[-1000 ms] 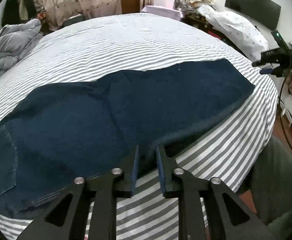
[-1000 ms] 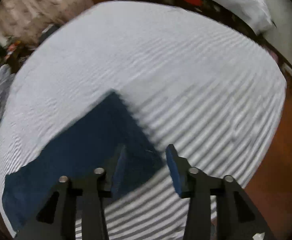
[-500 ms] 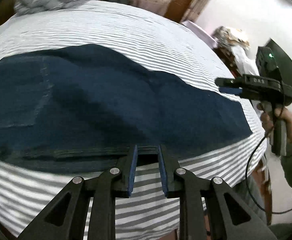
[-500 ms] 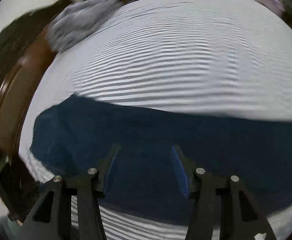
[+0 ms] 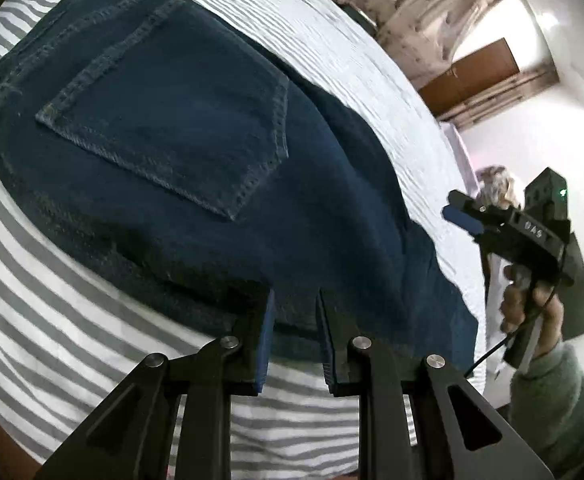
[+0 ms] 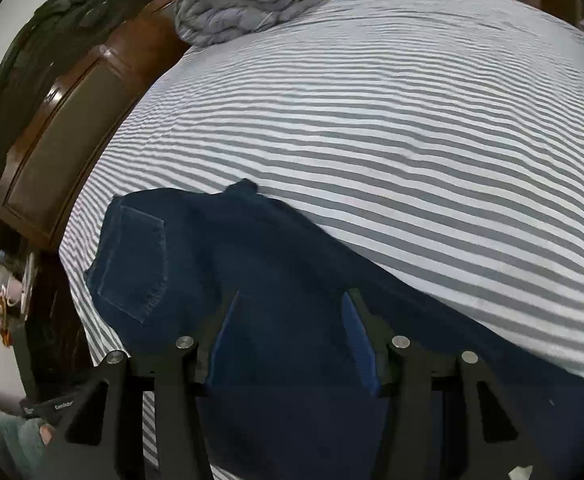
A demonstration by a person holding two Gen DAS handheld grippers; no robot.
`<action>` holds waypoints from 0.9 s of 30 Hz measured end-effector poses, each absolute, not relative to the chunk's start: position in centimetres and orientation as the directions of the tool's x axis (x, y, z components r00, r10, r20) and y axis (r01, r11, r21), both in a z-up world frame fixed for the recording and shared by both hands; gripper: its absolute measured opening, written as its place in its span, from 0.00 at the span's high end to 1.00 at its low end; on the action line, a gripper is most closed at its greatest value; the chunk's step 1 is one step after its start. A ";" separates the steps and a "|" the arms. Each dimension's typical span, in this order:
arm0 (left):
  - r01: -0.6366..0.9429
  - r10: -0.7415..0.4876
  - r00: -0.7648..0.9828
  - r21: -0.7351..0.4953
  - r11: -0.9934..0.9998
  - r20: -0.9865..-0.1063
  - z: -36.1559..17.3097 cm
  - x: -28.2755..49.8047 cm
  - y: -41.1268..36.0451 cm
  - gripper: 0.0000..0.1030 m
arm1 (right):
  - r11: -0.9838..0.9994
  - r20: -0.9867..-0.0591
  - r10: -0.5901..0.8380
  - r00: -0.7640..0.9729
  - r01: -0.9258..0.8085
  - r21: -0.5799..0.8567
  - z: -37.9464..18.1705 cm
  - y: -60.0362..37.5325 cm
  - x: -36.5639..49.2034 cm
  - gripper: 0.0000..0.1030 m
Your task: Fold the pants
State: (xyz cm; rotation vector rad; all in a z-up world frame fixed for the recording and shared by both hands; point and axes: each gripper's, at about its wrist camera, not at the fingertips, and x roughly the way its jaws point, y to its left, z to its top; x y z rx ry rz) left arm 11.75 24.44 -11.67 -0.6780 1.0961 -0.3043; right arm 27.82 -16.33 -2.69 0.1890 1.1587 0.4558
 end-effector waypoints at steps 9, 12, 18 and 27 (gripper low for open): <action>-0.173 -0.570 0.442 -0.690 0.703 -0.692 -12.7 13.4 26.7 0.78 | 0.876 -0.851 0.455 0.260 -0.305 0.375 -4.5 -12.5 31.3 0.52; -0.159 -0.502 0.455 -0.622 0.766 -0.735 -12.4 13.4 27.1 0.84 | 0.865 -0.857 0.466 0.219 -0.318 0.389 -5.1 -11.7 32.8 0.52; -0.189 -0.345 0.432 -0.458 0.869 -0.833 -12.9 15.0 26.8 0.98 | 0.861 -0.860 0.480 0.172 -0.278 0.425 -6.6 -11.1 37.2 0.52; -0.174 -0.177 0.450 -0.281 0.944 -0.875 -11.7 14.2 29.6 0.97 | 0.733 -0.770 0.632 -0.087 -0.253 0.631 -10.5 -8.1 41.2 0.76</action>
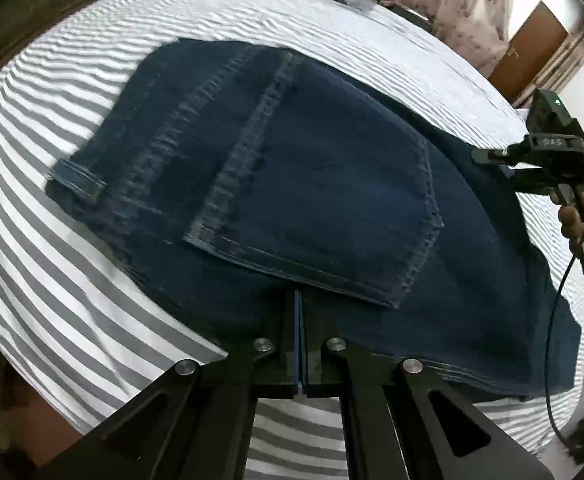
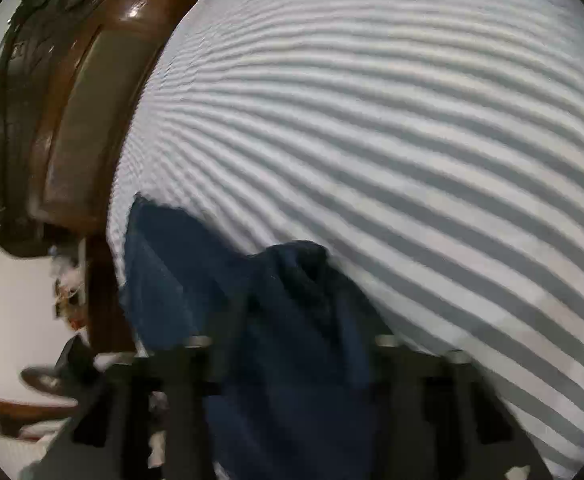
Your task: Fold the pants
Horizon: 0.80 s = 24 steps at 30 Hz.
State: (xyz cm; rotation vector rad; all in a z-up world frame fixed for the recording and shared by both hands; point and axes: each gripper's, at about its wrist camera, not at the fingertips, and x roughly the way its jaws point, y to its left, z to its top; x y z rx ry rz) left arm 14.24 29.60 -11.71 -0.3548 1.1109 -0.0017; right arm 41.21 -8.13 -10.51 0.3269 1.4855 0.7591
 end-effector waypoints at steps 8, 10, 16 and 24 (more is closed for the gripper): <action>-0.171 -0.181 0.457 -0.285 0.943 -0.871 -12.3 13.8 31.9 0.97 | 0.696 -0.735 0.678 -0.026 -0.299 0.653 -8.8 -8.1 41.2 0.89; -0.203 -0.199 0.462 -0.321 0.925 -0.864 -12.4 13.6 33.3 0.97 | 0.722 -0.756 0.655 0.007 -0.300 0.623 -9.5 -8.0 41.7 0.89; -0.185 -0.187 0.454 -0.298 0.936 -0.871 -12.3 13.7 33.0 0.96 | 0.792 -0.819 0.568 0.080 -0.326 0.517 -10.7 -6.6 41.6 0.83; -0.112 -0.078 0.467 -0.147 0.983 -0.881 -10.8 14.5 29.3 0.97 | 0.884 -0.847 0.414 0.335 -0.371 0.285 -4.2 -9.4 35.3 0.61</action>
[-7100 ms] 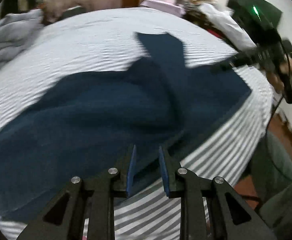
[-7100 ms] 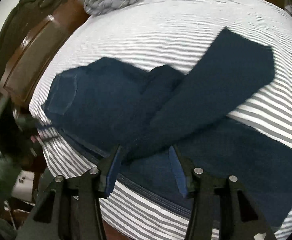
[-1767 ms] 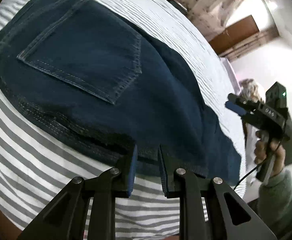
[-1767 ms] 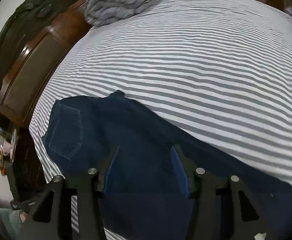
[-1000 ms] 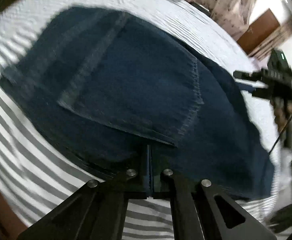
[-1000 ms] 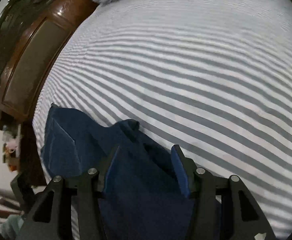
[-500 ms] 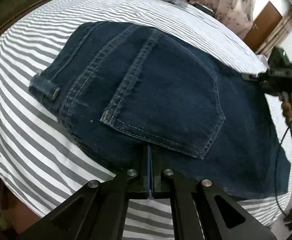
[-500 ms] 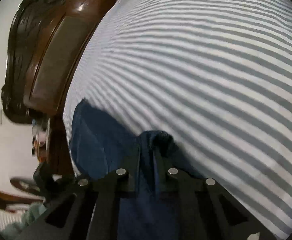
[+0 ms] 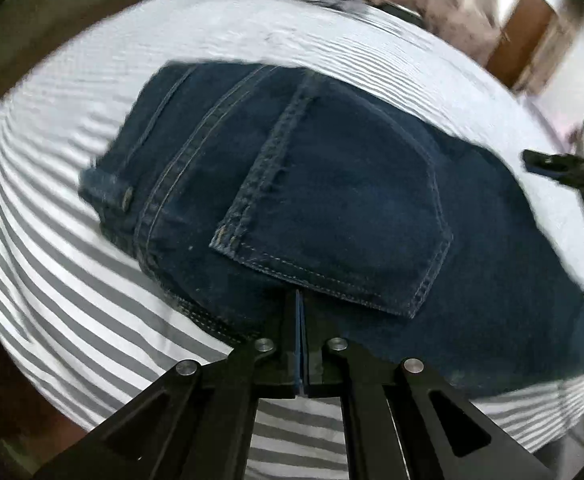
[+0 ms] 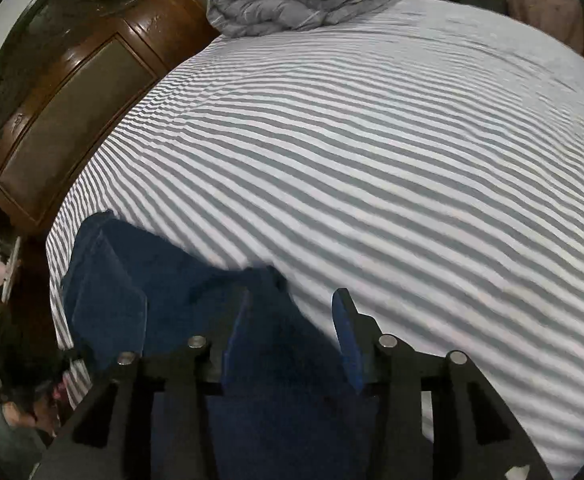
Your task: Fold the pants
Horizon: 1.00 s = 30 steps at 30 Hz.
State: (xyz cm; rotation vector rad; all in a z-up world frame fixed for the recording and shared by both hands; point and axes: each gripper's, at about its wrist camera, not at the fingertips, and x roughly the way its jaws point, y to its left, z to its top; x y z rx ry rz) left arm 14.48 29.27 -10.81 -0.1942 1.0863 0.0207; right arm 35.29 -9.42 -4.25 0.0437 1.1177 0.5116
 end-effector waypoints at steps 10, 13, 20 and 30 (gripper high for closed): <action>0.124 -0.050 0.556 0.024 0.992 -0.829 -7.7 12.1 20.4 0.97 | 0.948 -0.892 0.290 0.347 -0.235 0.217 -7.4 -17.2 25.1 0.60; 0.167 -0.031 0.517 0.065 0.984 -0.855 -9.4 12.7 18.4 0.96 | 0.952 -0.896 0.276 0.347 -0.224 0.207 -8.0 -18.6 21.5 0.60; 0.085 0.023 0.473 0.072 0.994 -0.881 -10.9 13.1 18.8 0.96 | 0.966 -0.911 0.258 0.322 -0.096 0.240 -9.5 -26.5 16.4 0.68; 0.278 -0.186 0.533 -0.036 0.960 -0.825 -6.2 11.9 8.4 0.90 | 0.905 -0.859 0.209 0.467 0.241 0.351 -4.5 -45.7 12.3 0.60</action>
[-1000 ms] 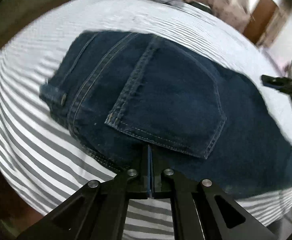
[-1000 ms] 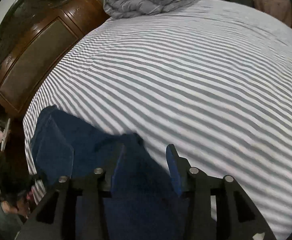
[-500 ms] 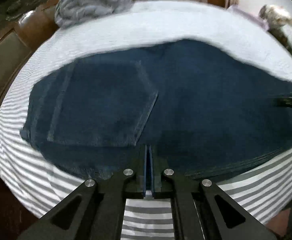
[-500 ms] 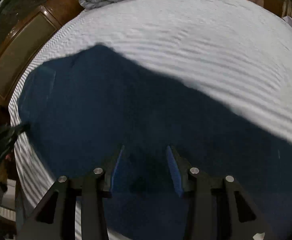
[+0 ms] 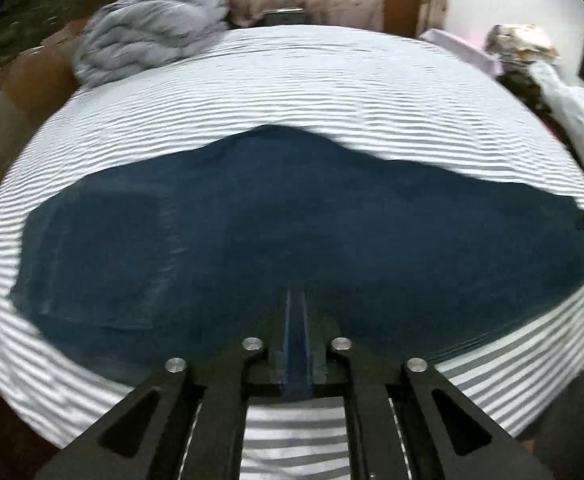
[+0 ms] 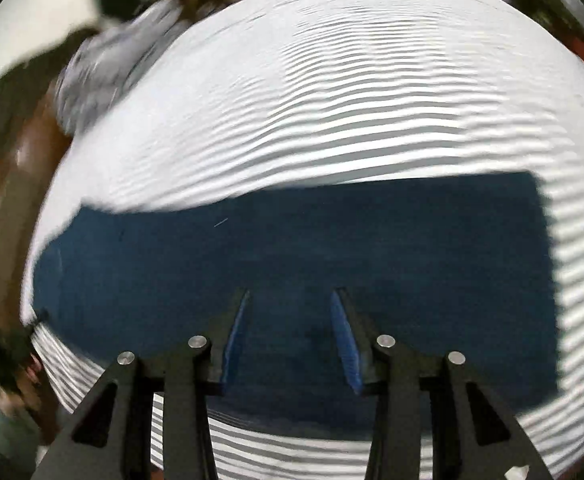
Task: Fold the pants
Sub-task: 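Lay the folded jeans flat and smooth them with both grippers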
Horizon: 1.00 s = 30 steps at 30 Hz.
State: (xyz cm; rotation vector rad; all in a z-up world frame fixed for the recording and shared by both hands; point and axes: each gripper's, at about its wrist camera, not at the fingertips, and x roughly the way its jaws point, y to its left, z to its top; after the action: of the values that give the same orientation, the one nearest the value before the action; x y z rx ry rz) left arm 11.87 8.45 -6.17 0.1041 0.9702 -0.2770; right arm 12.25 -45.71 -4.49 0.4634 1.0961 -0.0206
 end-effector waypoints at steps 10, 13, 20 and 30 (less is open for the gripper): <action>0.476 -0.318 0.437 -0.084 0.875 -0.841 -7.3 11.8 -5.0 0.89 | 0.784 -0.858 0.196 0.474 0.450 0.427 -5.5 -60.9 5.8 0.57; 0.488 -0.321 0.403 -0.095 0.868 -0.857 -8.3 12.0 -7.4 0.89 | 0.739 -0.843 0.260 0.471 0.465 0.487 -7.6 -62.0 4.3 0.57; 0.462 -0.268 0.359 -0.079 0.883 -0.894 -10.8 12.5 -9.2 0.89 | 0.662 -0.756 0.411 0.509 0.403 0.632 -11.6 -64.1 4.0 0.57; 0.438 -0.227 0.374 -0.045 0.898 -0.899 -11.9 12.0 -9.7 0.89 | 0.557 -0.594 0.621 0.511 0.245 0.793 -14.5 -64.6 4.2 0.58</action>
State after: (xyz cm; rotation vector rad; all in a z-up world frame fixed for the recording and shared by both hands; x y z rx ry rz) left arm 11.99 -9.70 -11.87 0.2142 1.1098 -0.4298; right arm 4.24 -64.59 -14.49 0.9932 1.0473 0.2775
